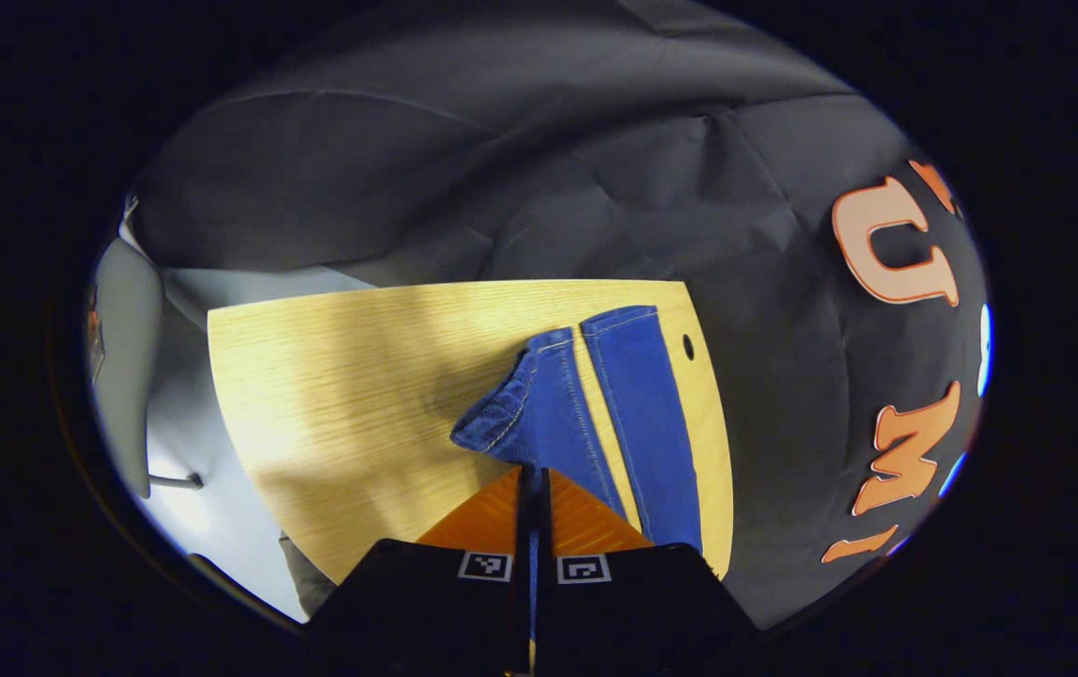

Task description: Grasp the waist and the cuffs of the jeans and fold them to make the two legs overlap; first hold the waist and fold one-third of the jeans toward the cuffs, then hold the cuffs and fold the remaining one-third in the same direction to finish folding.

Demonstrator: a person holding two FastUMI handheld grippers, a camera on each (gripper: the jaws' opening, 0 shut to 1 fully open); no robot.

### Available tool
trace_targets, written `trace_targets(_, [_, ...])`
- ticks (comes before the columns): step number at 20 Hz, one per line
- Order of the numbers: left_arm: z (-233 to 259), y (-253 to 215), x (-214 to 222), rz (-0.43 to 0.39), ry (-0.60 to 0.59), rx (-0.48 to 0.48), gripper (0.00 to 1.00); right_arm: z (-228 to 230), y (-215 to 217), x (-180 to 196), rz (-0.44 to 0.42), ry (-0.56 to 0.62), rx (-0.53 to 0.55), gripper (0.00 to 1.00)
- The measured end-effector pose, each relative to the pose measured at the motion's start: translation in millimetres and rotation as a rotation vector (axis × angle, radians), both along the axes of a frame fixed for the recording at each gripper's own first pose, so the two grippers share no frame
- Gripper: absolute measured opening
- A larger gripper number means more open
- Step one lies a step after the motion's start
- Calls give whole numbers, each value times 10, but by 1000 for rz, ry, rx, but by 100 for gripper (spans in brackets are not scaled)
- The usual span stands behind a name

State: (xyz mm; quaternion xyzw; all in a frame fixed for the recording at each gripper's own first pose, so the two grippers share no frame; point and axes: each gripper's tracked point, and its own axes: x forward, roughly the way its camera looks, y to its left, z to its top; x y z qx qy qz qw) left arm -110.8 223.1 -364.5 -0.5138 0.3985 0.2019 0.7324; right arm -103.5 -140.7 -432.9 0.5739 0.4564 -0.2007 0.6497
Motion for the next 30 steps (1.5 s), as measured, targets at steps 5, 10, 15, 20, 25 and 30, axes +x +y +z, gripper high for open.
trace_targets(5, [419,-147,447,-91,35,63,3,363,32,458,46,-38,47,7])
trace_targets(10, [407,-231,959,-241,74,55,3,645,49,910,39,-48,48,7])
trace_targets(15, [186,-121,1588,-343,104,24,4,692,149,1360,3,-4,53,6])
trace_targets(20, [-163,-174,2027,-480,166,-10,4,678,228,1788,-6,42,29,7])
trace_targets(25, [-353,-200,2401,-513,193,1,4,476,329,2218,24,91,31,6])
trace_targets(30, [-599,-230,2613,-516,266,17,4,168,428,2643,88,127,45,6])
